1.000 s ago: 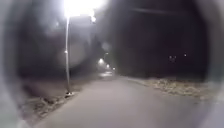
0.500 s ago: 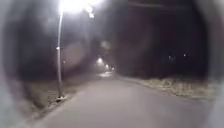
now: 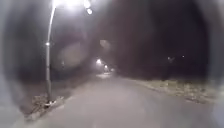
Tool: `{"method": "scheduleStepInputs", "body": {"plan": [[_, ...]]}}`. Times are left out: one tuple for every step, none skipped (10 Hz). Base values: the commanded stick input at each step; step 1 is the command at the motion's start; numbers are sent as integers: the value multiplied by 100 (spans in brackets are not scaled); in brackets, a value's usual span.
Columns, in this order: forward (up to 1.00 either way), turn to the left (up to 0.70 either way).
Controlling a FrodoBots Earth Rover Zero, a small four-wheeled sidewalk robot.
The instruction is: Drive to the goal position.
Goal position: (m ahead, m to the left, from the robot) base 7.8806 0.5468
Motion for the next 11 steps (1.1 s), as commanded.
{"method": "scheduleStepInputs", "body": {"plan": [[100, 3], [100, 3], [100, 3], [100, 3], [100, 3], [100, 3], [100, 3], [100, 3], [100, 3], [100, 3], [100, 3]]}}
